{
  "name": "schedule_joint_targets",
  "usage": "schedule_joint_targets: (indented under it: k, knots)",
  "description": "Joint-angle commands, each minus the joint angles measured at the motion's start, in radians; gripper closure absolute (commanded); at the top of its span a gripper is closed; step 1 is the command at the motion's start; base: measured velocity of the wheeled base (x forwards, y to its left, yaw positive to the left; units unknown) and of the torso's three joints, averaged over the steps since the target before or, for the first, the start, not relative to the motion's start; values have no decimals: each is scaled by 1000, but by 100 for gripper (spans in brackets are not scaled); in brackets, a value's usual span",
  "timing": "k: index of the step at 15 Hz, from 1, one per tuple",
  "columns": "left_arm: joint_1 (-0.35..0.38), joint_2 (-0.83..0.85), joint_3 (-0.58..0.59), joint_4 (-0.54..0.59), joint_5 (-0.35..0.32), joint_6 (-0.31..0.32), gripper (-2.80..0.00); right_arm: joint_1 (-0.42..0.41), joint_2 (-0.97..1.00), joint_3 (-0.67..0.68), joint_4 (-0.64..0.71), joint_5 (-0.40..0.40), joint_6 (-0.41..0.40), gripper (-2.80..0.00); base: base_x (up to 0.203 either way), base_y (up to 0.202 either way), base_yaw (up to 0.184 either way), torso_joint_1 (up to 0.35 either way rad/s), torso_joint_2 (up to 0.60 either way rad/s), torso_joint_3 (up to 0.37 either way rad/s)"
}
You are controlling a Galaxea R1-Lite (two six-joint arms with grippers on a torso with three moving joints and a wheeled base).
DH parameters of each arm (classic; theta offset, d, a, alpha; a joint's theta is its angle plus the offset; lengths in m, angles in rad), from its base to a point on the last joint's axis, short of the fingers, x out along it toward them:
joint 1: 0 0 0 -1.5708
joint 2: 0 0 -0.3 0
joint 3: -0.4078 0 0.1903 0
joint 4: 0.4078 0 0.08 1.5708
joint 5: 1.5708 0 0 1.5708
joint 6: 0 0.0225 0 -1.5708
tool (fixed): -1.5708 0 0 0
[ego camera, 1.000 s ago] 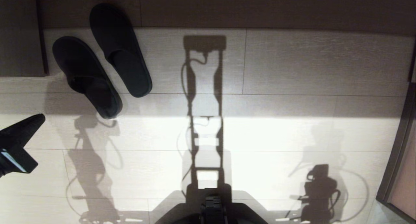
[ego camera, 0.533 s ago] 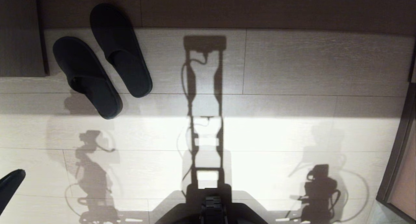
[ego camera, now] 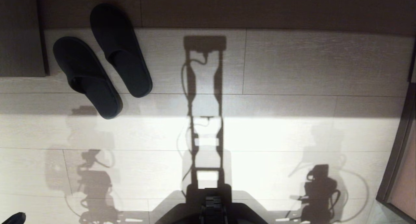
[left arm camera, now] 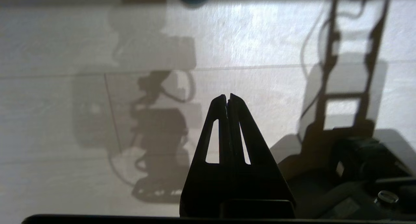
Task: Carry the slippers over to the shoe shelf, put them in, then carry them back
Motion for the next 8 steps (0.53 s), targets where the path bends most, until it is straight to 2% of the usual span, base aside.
schedule_joint_targets:
  k: [1,8]
  knots:
    - [5,-75,1,90,16,20,0,0,-40,40,-1,0,-1,0,0,0,0,0,0,0]
    - [44,-265,2,371,21,38,0,0,-40,40,-1,0,-1,0,0,0,0,0,0,0]
